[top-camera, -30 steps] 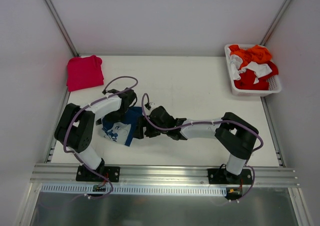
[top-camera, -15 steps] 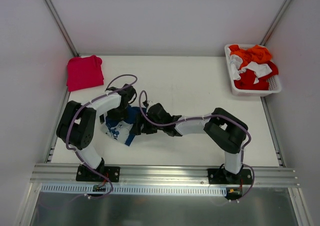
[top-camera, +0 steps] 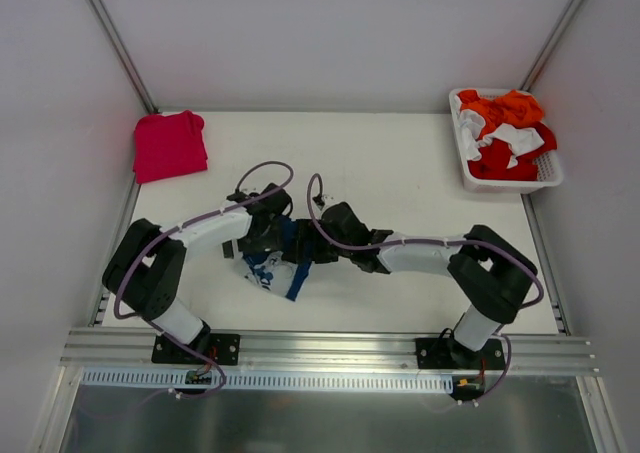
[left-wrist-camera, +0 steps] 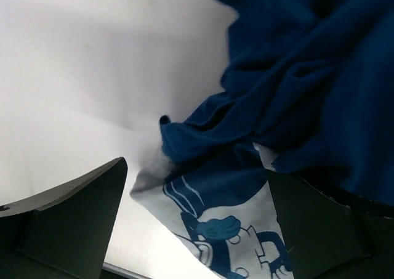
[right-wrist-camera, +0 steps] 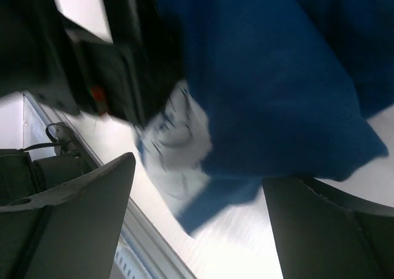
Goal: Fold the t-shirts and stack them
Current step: Put the neatly folded tshirt into the corner of the board with both arms
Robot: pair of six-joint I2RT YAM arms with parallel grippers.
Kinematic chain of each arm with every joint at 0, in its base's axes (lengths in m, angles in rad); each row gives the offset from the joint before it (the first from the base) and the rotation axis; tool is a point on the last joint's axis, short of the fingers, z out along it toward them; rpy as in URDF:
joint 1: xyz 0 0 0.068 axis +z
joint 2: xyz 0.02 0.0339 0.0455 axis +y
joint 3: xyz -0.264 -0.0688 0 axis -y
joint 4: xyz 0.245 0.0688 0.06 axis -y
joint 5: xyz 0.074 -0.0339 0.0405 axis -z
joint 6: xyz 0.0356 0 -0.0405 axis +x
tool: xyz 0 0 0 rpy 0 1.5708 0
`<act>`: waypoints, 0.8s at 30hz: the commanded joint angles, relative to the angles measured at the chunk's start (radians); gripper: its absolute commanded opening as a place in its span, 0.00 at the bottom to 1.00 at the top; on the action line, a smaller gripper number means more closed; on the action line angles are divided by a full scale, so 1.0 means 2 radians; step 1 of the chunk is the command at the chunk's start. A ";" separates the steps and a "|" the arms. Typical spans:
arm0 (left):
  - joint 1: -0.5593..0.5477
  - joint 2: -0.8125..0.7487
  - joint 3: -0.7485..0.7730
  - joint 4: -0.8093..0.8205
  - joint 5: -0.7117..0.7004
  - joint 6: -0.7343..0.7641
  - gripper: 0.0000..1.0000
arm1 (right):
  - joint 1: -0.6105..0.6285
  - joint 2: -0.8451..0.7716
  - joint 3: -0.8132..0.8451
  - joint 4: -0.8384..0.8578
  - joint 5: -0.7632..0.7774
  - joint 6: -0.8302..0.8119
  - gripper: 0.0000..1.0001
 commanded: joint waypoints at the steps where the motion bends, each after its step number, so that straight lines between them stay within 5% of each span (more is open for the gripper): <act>1: -0.056 -0.033 -0.018 0.003 0.051 -0.054 0.99 | 0.003 -0.066 -0.004 -0.042 0.040 -0.028 0.86; 11: -0.193 -0.109 -0.013 -0.027 0.001 -0.140 0.98 | 0.004 -0.178 -0.039 -0.158 0.124 -0.057 0.87; 17: -0.203 -0.129 -0.024 -0.029 -0.050 -0.123 0.97 | 0.008 -0.227 -0.053 -0.217 0.154 -0.048 0.87; 24: -0.202 -0.064 -0.007 -0.045 -0.066 -0.126 0.99 | 0.033 -0.217 -0.037 -0.259 0.184 -0.043 0.88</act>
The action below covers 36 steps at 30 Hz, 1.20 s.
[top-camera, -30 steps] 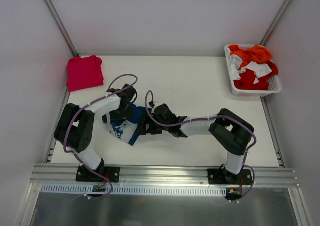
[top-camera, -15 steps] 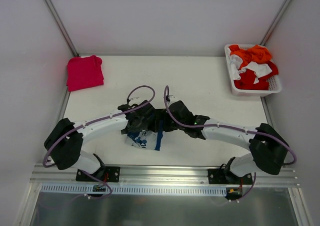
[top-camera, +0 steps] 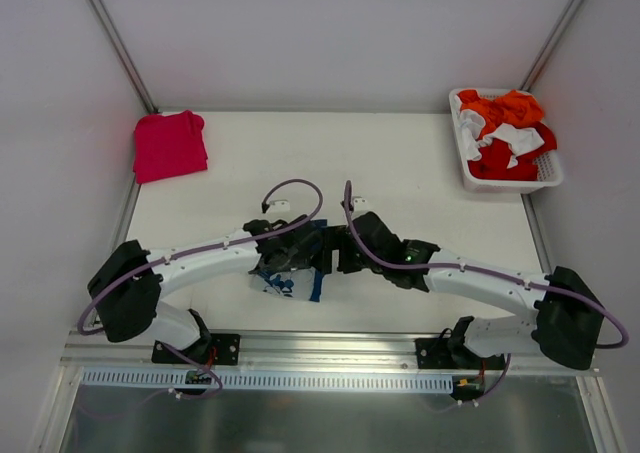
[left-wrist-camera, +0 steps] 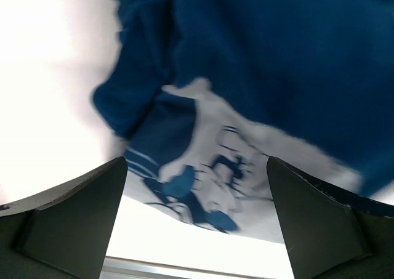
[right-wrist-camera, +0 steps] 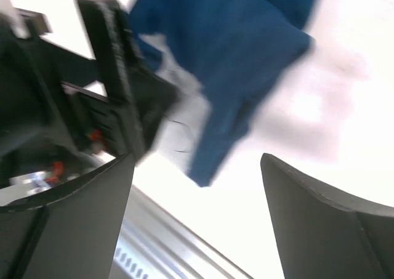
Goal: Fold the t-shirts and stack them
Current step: Put the neatly folded tshirt into the corner of the board with both arms
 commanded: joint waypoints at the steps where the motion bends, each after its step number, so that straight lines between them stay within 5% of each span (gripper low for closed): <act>1: 0.000 0.044 0.013 -0.058 -0.037 -0.002 0.99 | 0.003 0.013 0.007 -0.064 0.057 -0.001 0.88; 15: 0.001 0.038 0.008 -0.085 -0.068 -0.008 0.99 | 0.025 0.146 0.039 -0.021 0.015 0.015 0.88; 23: 0.003 0.060 0.005 -0.080 -0.083 0.000 0.99 | 0.033 0.159 0.050 -0.004 0.016 0.018 0.88; 31: -0.029 -0.105 -0.006 -0.071 -0.129 0.009 0.99 | 0.036 0.111 0.061 -0.058 0.035 -0.002 0.87; 36: -0.036 -0.288 -0.034 0.045 -0.078 0.146 0.99 | 0.069 0.003 0.109 -0.176 0.132 -0.058 0.87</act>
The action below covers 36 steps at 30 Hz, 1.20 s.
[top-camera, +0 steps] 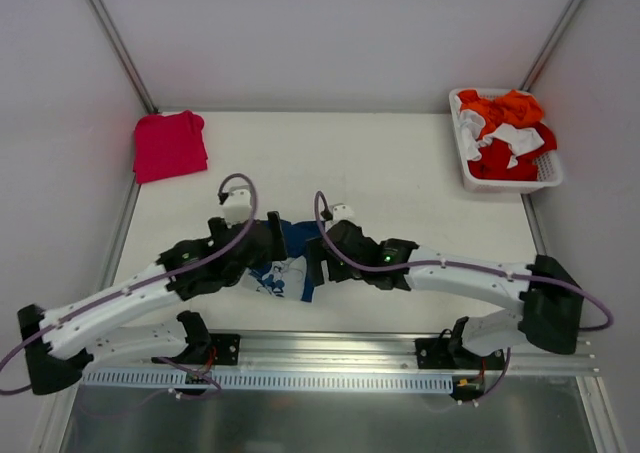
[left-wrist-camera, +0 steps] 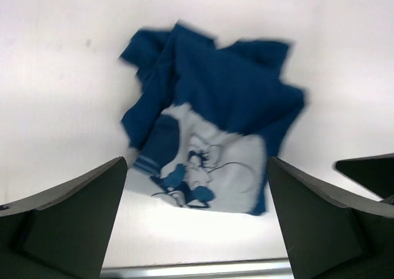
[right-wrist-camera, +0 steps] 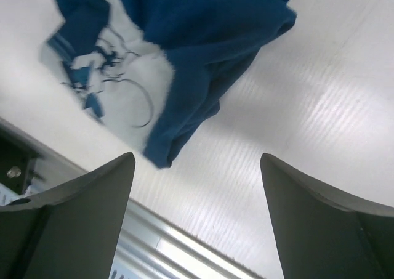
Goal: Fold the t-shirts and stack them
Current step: Put the neatly folded tshirt into the corner of the board with both arms
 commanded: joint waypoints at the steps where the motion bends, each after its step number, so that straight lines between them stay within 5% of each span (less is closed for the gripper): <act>1: -0.002 -0.122 -0.031 0.103 0.029 0.117 0.99 | 0.021 -0.109 0.061 -0.104 0.102 -0.051 0.88; 3: -0.002 -0.205 -0.041 0.169 0.065 0.184 0.99 | 0.021 -0.179 0.070 -0.148 0.131 -0.064 0.90; 4: -0.002 -0.227 -0.045 0.181 0.071 0.202 0.99 | 0.021 -0.205 0.070 -0.154 0.149 -0.069 0.99; 7: -0.001 -0.272 -0.050 0.198 0.064 0.259 0.99 | 0.014 -0.295 0.031 -0.142 0.150 -0.087 0.99; 14: 0.063 -0.252 -0.075 0.233 0.196 0.218 0.99 | -0.012 -0.332 -0.030 -0.128 0.120 -0.061 1.00; 21: 0.329 -0.234 -0.173 0.354 0.554 0.114 0.99 | -0.013 -0.299 -0.050 -0.082 0.080 -0.045 1.00; 22: 0.361 -0.210 -0.189 0.420 0.642 0.071 0.99 | -0.014 -0.297 -0.054 -0.079 0.078 -0.044 0.99; 23: 0.425 -0.195 -0.208 0.460 0.680 0.044 0.99 | -0.014 -0.293 -0.056 -0.073 0.079 -0.043 1.00; 26: 0.498 -0.132 -0.268 0.590 0.771 -0.025 0.99 | -0.015 -0.291 -0.061 -0.061 0.082 -0.042 1.00; 36: 0.533 -0.099 -0.278 0.516 0.674 0.053 0.95 | -0.051 -0.181 -0.112 0.110 0.018 -0.019 0.99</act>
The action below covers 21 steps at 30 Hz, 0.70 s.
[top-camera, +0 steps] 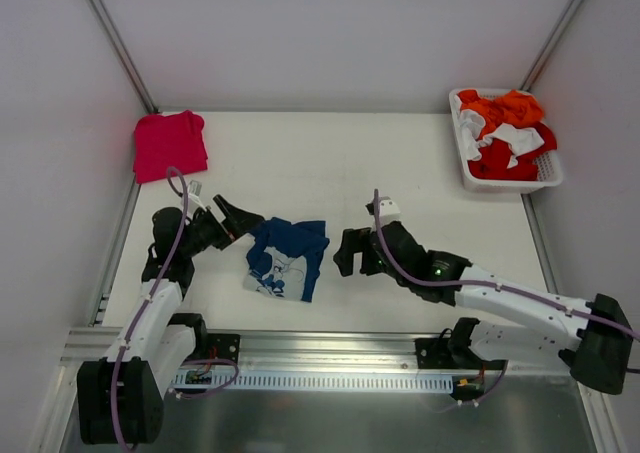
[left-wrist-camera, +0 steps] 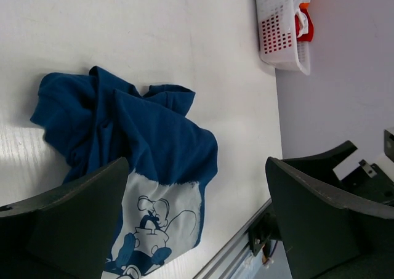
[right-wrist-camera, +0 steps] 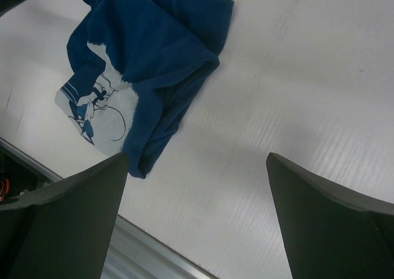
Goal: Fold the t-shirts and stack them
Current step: Put the neatly folded tshirt into the corner of the board with both arms
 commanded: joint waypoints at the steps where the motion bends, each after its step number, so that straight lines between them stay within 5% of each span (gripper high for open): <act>1: 0.003 -0.004 -0.006 0.020 -0.005 0.020 0.95 | -0.014 0.053 -0.015 0.116 -0.045 0.019 1.00; 9: -0.025 -0.081 0.015 -0.140 -0.125 0.076 0.91 | -0.033 0.172 0.010 0.208 -0.108 0.045 1.00; 21: -0.127 -0.066 0.002 -0.236 -0.265 0.077 0.90 | -0.034 0.235 0.005 0.260 -0.120 0.078 0.99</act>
